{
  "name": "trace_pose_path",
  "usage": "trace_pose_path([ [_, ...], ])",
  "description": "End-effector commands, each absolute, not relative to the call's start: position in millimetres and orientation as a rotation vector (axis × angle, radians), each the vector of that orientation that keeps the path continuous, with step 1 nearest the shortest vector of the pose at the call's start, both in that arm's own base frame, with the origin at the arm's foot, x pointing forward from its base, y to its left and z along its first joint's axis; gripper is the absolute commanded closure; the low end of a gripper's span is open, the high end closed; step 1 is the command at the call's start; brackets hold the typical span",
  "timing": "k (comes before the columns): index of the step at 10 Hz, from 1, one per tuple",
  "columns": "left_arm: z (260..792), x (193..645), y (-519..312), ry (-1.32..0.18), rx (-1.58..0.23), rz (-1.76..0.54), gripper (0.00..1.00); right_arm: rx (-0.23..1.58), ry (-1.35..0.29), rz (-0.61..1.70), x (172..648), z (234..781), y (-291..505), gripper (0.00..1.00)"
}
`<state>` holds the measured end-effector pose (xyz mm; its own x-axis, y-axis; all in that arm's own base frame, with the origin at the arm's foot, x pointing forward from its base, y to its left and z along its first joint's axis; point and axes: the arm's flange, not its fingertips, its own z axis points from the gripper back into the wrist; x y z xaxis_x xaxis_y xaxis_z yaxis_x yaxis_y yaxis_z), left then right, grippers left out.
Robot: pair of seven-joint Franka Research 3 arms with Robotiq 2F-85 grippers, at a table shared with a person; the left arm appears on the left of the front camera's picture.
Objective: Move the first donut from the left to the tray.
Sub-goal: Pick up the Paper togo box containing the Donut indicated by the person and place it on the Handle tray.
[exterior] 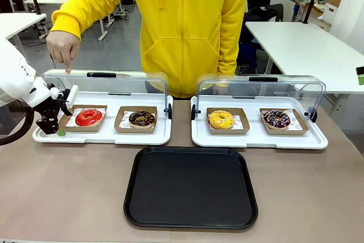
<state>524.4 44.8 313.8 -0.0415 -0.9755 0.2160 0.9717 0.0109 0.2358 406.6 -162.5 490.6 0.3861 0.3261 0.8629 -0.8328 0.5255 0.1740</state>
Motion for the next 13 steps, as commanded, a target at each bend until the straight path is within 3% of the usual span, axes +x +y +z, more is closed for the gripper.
trace_pose_path([
  [1,309.8,520.6,47.6,-0.371,0.014,-1.590,0.00,0.678,-0.909,0.822,408.6,491.6,-161.4,0.00],
  [2,309.8,520.9,47.3,-0.350,0.025,-1.601,0.55,0.678,-0.909,0.822,408.6,491.6,-161.4,0.00],
  [3,310.8,520.0,46.4,-0.346,0.008,-1.599,0.57,0.678,-0.909,0.822,408.6,491.6,-161.4,0.00],
  [4,312.3,519.2,45.2,-0.340,-0.002,-1.602,1.00,0.678,-0.909,0.822,408.6,491.6,-161.4,0.00],
  [6,314.6,518.9,44.1,-0.341,-0.002,-1.603,1.00,0.678,-0.909,0.822,408.6,491.6,-161.4,0.00],
  [7,315.0,519.0,43.9,-0.338,0.003,-1.602,0.84,0.678,-0.909,0.822,408.6,491.6,-161.4,0.00],
  [9,316.9,517.9,42.9,-0.327,0.004,-1.599,1.00,0.678,-0.909,0.822,408.6,491.6,-161.4,0.00],
  [13,315.2,525.7,47.1,-0.309,-0.072,-1.522,1.00,0.678,-0.909,0.822,408.6,491.6,-161.4,0.00],
])
